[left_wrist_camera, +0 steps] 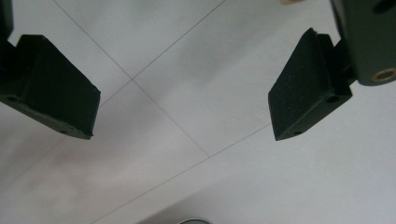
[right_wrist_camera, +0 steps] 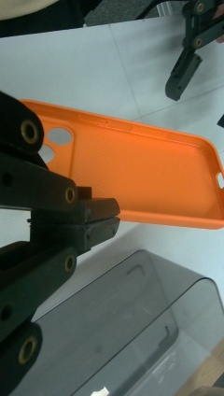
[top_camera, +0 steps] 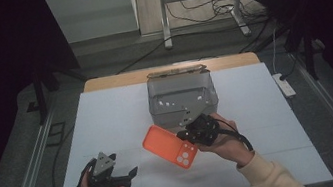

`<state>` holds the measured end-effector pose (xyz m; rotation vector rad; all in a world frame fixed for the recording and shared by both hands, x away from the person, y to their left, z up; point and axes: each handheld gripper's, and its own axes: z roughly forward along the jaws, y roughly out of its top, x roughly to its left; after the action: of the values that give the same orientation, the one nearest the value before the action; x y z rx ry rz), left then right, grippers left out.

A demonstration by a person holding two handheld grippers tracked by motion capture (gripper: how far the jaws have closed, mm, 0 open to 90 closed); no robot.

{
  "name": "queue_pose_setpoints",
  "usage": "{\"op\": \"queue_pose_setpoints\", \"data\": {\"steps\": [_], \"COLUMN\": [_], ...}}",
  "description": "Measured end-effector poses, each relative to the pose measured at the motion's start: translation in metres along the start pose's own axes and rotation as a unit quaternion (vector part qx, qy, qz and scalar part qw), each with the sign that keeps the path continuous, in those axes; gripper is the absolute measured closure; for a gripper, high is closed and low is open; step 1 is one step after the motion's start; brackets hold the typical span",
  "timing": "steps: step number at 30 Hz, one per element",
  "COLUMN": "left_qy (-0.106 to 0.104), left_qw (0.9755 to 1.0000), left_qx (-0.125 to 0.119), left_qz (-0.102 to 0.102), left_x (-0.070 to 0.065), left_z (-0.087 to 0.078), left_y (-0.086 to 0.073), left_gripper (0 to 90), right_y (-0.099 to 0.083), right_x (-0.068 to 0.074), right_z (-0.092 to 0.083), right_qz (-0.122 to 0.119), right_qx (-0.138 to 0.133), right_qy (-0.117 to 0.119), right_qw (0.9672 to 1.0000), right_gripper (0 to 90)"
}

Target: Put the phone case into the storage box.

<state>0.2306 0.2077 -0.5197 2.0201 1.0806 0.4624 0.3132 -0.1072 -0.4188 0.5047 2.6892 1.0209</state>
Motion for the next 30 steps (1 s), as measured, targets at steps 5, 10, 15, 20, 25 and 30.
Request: {"op": "queue_pose_setpoints", "data": {"steps": [5, 10, 15, 20, 25, 30], "left_qy": [-0.002, -0.005, -0.006, -0.006, -0.007, -0.008], "left_qw": [1.0000, 0.9999, 0.9999, 0.9999, 0.9999, 0.9999], "left_qx": [-0.002, -0.007, -0.010, -0.009, -0.011, -0.010], "left_qz": [-0.003, -0.009, -0.011, -0.010, -0.011, -0.009], "left_x": [0.000, 0.002, 0.003, 0.003, 0.004, 0.003], "left_z": [0.000, -0.002, -0.002, -0.002, -0.001, -0.001], "left_y": [0.000, 0.002, 0.003, 0.003, 0.004, 0.005], "left_gripper": [9.5, 9.4, 9.4, 9.4, 9.3, 9.3], "right_y": [-0.004, -0.007, -0.010, -0.013, -0.017, -0.022], "right_x": [0.000, 0.001, 0.000, 0.000, 0.000, -0.001], "right_z": [-0.005, -0.009, -0.015, -0.022, -0.028, -0.034], "right_qz": [0.000, -0.003, -0.002, -0.003, -0.002, 0.003], "right_qx": [-0.003, -0.002, -0.005, -0.008, -0.008, -0.010], "right_qy": [-0.004, -0.006, -0.009, -0.009, -0.012, -0.013], "right_qw": [1.0000, 1.0000, 0.9999, 0.9999, 0.9999, 0.9999], "right_gripper": [89.7, 89.7, 89.7, 89.7, 89.7, 89.7]}}
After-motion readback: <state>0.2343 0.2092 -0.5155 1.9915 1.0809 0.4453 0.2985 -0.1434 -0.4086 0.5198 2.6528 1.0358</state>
